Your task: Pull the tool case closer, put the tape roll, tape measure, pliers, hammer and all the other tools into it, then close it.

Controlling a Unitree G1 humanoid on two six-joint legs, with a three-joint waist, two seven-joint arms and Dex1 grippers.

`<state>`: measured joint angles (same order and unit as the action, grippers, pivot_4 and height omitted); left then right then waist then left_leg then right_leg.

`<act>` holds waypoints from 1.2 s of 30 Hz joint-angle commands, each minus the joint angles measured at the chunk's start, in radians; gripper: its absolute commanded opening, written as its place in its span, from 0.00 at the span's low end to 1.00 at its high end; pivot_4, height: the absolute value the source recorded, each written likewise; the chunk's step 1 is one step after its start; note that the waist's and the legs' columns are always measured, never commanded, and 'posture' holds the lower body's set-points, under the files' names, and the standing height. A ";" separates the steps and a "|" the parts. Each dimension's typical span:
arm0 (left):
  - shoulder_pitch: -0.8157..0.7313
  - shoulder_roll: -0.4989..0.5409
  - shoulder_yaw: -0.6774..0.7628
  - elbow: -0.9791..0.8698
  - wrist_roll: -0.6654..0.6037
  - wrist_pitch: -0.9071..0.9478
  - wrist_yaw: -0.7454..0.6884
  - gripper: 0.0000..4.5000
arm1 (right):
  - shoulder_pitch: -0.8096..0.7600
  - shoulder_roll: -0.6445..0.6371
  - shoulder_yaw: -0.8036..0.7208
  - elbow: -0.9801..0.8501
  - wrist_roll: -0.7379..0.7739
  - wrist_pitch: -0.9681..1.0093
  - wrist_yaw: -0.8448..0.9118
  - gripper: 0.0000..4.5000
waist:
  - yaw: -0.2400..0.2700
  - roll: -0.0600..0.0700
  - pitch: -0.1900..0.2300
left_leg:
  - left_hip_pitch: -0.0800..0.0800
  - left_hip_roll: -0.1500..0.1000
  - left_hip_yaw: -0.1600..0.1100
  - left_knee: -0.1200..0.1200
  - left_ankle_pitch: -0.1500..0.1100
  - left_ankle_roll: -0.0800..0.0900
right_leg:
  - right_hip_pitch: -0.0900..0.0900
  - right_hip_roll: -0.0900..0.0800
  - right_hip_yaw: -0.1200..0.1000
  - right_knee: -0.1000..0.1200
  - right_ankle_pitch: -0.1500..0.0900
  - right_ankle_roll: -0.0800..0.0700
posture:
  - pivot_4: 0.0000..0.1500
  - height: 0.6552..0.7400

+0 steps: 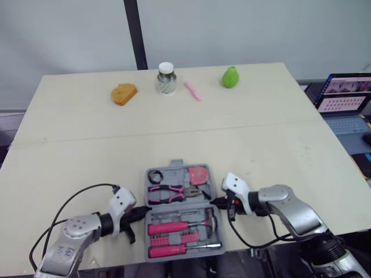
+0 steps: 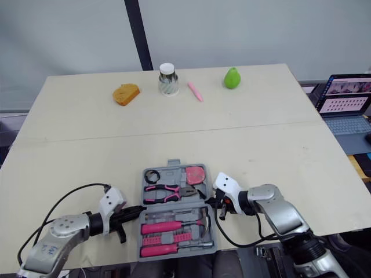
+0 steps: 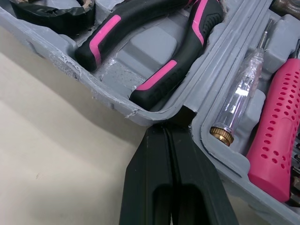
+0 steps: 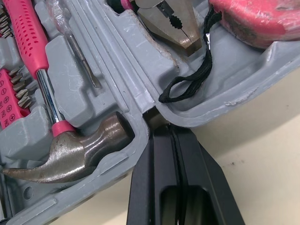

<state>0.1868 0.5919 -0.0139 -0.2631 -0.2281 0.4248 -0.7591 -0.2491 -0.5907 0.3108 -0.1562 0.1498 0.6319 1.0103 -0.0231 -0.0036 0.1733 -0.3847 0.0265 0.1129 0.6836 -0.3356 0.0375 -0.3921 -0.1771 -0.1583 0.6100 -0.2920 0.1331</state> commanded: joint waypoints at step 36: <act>0.208 0.188 -0.014 -0.235 -0.147 0.126 -0.141 0.00 | -0.325 0.041 -0.281 0.368 0.368 0.415 -0.001 0.99 | -0.001 0.004 0.003 | -0.001 0.001 0.000 0.000 0.000 0.000 | -0.001 0.000 -0.001 0.001 -0.001 -0.003 | 1.00 1.00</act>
<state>0.3945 0.7767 -0.0079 -0.4983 -0.4003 0.5654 -0.9101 -0.5607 -0.5536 0.0329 0.2042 0.5147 1.0431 1.0201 -0.0245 0.0005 0.1758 -0.3856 0.0270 0.1131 0.6831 -0.3357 0.0374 -0.3937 -0.1773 -0.1588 0.6110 -0.2931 0.1303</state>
